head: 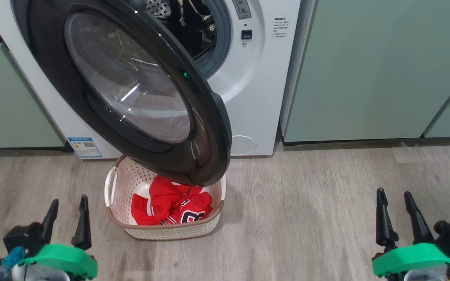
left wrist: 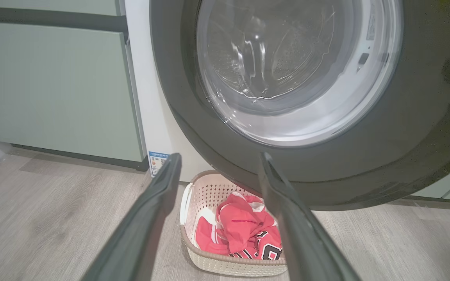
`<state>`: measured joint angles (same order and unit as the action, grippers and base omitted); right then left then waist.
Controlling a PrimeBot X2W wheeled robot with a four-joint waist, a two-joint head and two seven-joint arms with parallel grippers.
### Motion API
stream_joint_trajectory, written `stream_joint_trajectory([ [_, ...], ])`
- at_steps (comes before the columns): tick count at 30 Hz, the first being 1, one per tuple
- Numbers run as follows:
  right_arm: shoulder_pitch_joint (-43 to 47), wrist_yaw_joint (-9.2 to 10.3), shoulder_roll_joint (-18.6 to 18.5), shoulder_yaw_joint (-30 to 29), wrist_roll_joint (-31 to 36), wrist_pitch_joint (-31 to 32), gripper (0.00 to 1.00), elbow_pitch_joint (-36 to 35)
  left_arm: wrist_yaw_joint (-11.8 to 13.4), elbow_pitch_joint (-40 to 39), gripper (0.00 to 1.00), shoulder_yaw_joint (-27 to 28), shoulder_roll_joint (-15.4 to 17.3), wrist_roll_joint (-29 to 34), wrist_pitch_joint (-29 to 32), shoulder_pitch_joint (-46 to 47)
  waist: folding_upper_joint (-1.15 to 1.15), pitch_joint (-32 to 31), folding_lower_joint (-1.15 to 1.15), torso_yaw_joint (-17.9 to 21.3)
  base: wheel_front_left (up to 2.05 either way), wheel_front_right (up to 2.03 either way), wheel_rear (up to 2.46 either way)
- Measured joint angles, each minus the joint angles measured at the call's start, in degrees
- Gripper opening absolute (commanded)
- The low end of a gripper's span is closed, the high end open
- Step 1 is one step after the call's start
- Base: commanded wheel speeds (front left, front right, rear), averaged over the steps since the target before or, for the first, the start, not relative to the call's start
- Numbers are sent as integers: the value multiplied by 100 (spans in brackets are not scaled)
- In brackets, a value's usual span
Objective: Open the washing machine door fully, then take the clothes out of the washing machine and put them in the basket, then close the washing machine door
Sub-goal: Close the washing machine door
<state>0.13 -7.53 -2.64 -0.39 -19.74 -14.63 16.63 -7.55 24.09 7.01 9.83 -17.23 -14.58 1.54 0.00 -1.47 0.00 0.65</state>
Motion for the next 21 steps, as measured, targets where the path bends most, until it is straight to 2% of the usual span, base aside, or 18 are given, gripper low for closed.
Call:
stream_joint_trajectory([
  [5, -1, 0, 0, -34, -1, 0, 100, -1, 0, 0, 100, 0, -44, 0, 1, 0, 0, 10, 0, -34, 0, 0, 0],
  [6, -2, 0, 0, -40, -24, 0, 89, 0, 0, 0, 100, -1, -44, 0, 0, 0, 0, 10, 0, -45, 0, 0, 0],
  [7, -2, 0, 0, -46, -60, 0, 48, 1, 0, 1, 100, -2, -44, 1, 0, 0, 0, 11, 0, -58, 0, 0, 0],
  [8, -4, 0, 1, -64, -67, 0, 2, 1, 0, 3, 100, 1, -44, 10, 1, 0, 0, 11, 0, -71, 0, 0, 0],
  [13, -57, 0, 5, -391, -153, 0, 0, -182, 0, 3, 100, 89, -107, 16, 0, -19, 0, 16, 0, -137, 0, 0, 0],
  [17, -405, 0, 5, -649, -197, 0, 0, -642, 0, 8, 100, 89, -179, 16, 0, -43, 0, 32, 0, -229, 0, 0, 0],
  [21, -915, 0, 5, -664, -197, -1, 0, -1180, 0, 30, 100, 26, -258, 16, 0, -47, 0, 29, 0, -384, 0, 0, 0],
])
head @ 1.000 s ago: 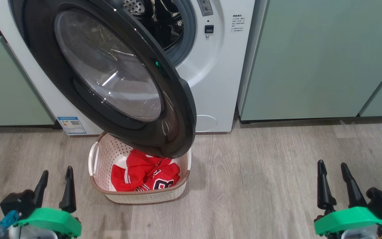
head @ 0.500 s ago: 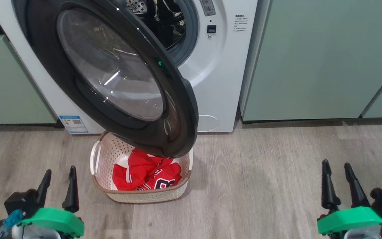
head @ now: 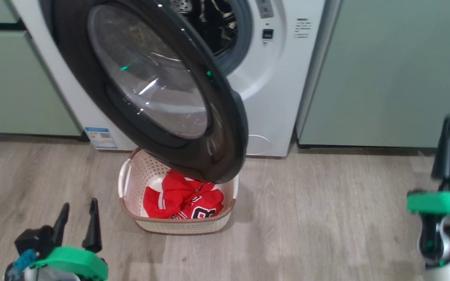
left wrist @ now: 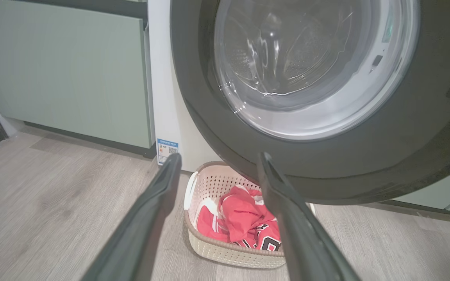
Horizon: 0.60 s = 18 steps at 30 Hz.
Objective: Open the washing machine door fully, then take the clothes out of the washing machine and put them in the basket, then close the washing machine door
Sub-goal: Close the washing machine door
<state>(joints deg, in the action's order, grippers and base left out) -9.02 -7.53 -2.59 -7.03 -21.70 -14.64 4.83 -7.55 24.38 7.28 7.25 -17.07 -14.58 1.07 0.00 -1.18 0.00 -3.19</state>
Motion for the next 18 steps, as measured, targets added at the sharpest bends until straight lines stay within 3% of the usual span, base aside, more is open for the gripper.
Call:
stream_joint_trajectory([
  [8, -669, 0, -57, 690, -4, -1, 0, -609, 0, 43, 100, -103, -47, 1, 0, -112, 0, -95, 0, -458, 0, 0, 0],
  [18, -1433, 0, -278, 2726, -274, -3, 0, -334, 0, 55, 100, -325, -102, 2, 0, -109, 0, -121, 0, -1099, 0, 0, 0],
])
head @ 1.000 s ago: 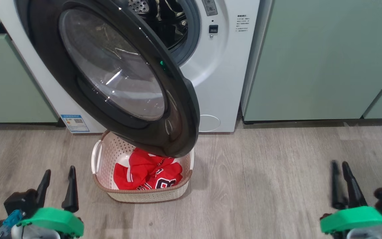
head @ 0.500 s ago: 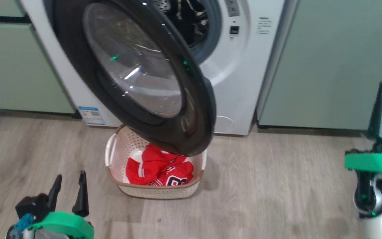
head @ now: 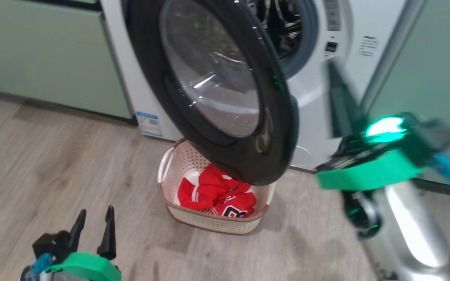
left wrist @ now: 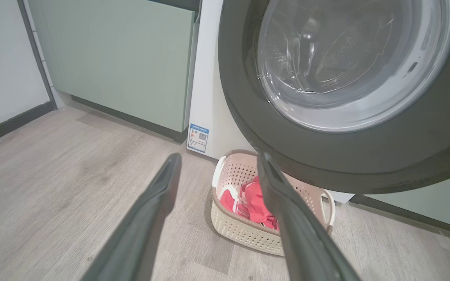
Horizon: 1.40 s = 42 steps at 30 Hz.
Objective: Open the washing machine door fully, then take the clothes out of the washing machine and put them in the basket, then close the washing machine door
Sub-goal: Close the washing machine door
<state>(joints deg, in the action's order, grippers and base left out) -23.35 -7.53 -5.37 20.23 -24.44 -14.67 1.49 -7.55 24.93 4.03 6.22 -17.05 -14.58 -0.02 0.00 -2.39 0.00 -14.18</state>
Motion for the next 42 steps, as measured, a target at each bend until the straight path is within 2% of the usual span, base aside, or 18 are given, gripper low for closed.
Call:
stream_joint_trajectory([
  [1, -59, 0, -45, 235, -10, 0, 0, 127, 0, 1, 100, -26, -2, -1, 0, 4, 0, 13, 0, -61, 0, 0, 0],
  [2, -59, 0, -45, 235, -10, 0, 0, 127, 0, 1, 100, -26, -2, -1, 0, 4, 0, 13, 0, -61, 0, 0, 0],
  [6, -235, 0, -88, 996, -109, 1, 0, 928, 0, 7, 100, -102, -35, -2, 0, 10, 0, 75, 0, -282, 0, 0, 0],
  [13, -328, 0, -71, 1315, -308, 3, 0, 2470, 0, 7, 100, -144, -108, -3, 0, 14, 0, 218, 0, -490, 0, 0, 0],
  [18, -566, 0, -24, 906, -159, 3, 0, 3060, 0, 4, 100, -189, -137, -3, 0, 29, 0, 323, 0, -529, 0, 0, 0],
  [28, -950, -2, 71, 64, 261, 3, 0, 3511, 0, 5, 100, -314, -215, -7, 0, 303, 0, 718, 0, -404, 0, 0, 0],
  [36, -2084, -2, -13, -141, 372, 4, 0, 4220, 0, -5, 100, -453, -303, -37, 0, 708, 0, 1281, 0, -332, 0, 0, 0],
  [42, -3194, -1, -304, -687, 549, 3, 0, 4725, 0, -16, 100, -651, -354, -37, 0, 1040, 0, 1828, 0, -317, 0, 0, 0],
])
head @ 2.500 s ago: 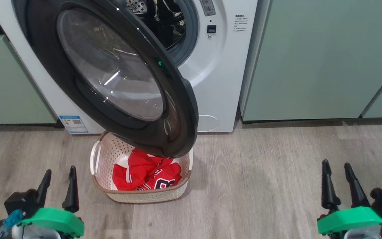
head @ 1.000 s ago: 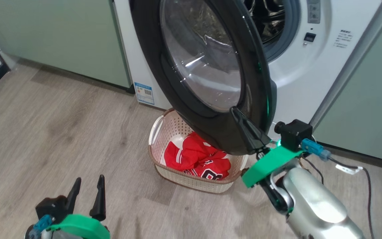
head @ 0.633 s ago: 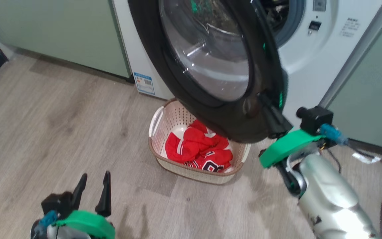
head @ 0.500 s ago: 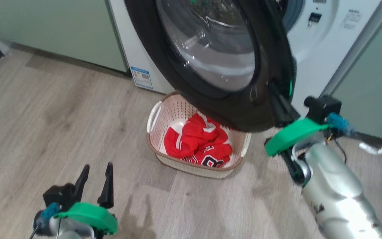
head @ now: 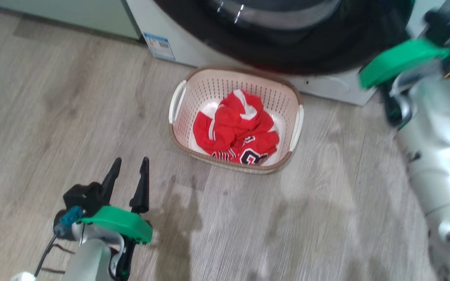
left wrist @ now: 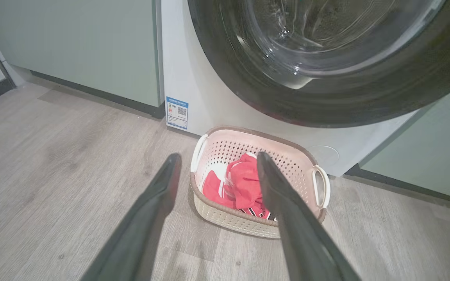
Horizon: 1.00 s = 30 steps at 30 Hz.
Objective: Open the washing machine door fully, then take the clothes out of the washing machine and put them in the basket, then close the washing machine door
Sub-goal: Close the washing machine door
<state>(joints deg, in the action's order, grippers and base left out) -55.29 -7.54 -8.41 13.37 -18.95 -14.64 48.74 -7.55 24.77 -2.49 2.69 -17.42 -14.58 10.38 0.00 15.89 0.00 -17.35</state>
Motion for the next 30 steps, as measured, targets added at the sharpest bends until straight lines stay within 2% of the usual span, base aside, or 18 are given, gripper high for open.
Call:
stream_joint_trajectory([
  [9, -644, -1, -126, -379, 207, 0, 0, 548, 0, 0, 100, -53, -40, -38, 0, 155, 0, 304, 0, -50, 0, 0, 0],
  [14, -703, -1, -145, -857, 181, 0, 0, 576, 0, 0, 100, -99, -45, -43, 0, 164, 0, 332, 0, -83, 0, 0, 0],
  [30, -893, -1, -148, -1083, 436, 0, 0, 780, 0, -3, 100, -191, -57, -144, 0, 330, 0, 512, 0, -183, 0, 0, 0],
])
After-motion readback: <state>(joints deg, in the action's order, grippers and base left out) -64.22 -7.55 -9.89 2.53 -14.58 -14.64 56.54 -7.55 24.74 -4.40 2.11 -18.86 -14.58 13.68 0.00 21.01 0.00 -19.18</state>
